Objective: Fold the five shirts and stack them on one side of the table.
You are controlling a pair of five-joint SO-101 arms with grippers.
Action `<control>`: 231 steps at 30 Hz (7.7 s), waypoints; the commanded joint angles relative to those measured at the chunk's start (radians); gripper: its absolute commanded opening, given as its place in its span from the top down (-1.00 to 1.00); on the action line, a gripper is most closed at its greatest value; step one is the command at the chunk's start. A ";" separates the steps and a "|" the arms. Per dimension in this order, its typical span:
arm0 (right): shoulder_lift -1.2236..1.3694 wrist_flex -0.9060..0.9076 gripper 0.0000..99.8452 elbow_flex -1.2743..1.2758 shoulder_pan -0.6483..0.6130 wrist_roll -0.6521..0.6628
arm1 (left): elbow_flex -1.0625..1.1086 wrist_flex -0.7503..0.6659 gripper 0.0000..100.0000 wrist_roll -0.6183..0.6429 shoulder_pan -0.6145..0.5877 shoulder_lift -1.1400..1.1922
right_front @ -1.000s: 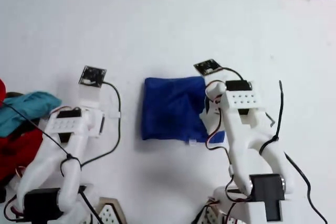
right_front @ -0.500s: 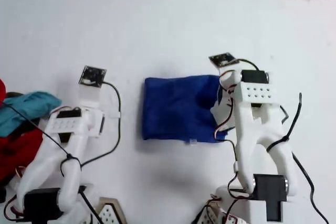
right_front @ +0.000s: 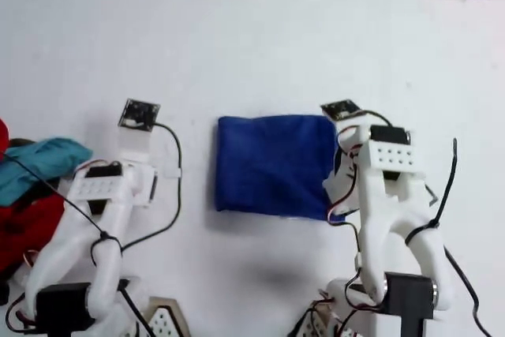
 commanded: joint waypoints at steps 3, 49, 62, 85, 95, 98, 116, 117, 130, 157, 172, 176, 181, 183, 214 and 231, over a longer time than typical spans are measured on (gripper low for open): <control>-0.044 -0.051 0.96 0.021 0.012 0.009 | 0.002 -0.015 0.95 -0.006 -0.009 -0.031; 0.720 -0.280 0.96 -0.804 -0.048 -0.183 | -0.007 -0.021 0.95 0.356 0.675 -0.031; 0.590 -0.081 0.96 -0.931 0.028 -0.176 | -0.096 0.077 0.95 0.259 0.675 -0.041; 0.386 0.062 0.63 -0.577 -0.097 -0.256 | -0.081 0.219 0.95 0.127 0.203 -0.585; 0.395 -0.068 0.48 -0.477 -0.160 -0.301 | 0.156 0.141 0.95 0.107 -0.015 -0.746; 0.398 -0.099 0.48 -0.473 -0.189 -0.342 | 0.174 0.140 0.95 0.107 -0.020 -0.746; 0.737 -0.070 0.49 -0.559 -0.142 -0.359 | 0.185 0.140 0.95 0.114 -0.020 -0.746; 0.750 -0.042 0.50 -0.583 -0.148 -0.358 | 0.185 0.140 0.95 0.114 -0.020 -0.746; 0.869 0.084 0.96 -0.852 -0.111 -0.170 | 0.186 0.147 0.95 0.110 -0.020 -0.744; 1.342 -0.105 0.96 -2.065 0.447 0.242 | 0.266 0.143 0.95 0.109 -0.021 -0.744; 1.465 -0.203 0.78 -2.140 0.498 0.238 | 0.260 0.147 0.85 0.112 -0.021 -0.749; 1.395 -0.180 0.52 -2.140 0.503 0.235 | 0.234 0.149 0.52 0.114 -0.074 -0.746; 1.300 -0.174 0.51 -2.140 0.486 0.233 | 0.082 0.219 0.46 0.109 -0.219 -0.746; 1.257 -0.159 0.51 -2.140 0.481 0.233 | -0.008 0.295 0.47 0.109 -0.256 -0.746; -0.231 0.377 0.50 -0.559 0.104 0.071 | -0.903 0.423 0.34 -0.242 -0.913 0.295; -0.539 0.278 0.50 -0.080 -0.005 0.071 | -1.558 0.980 0.97 -0.252 -0.842 0.779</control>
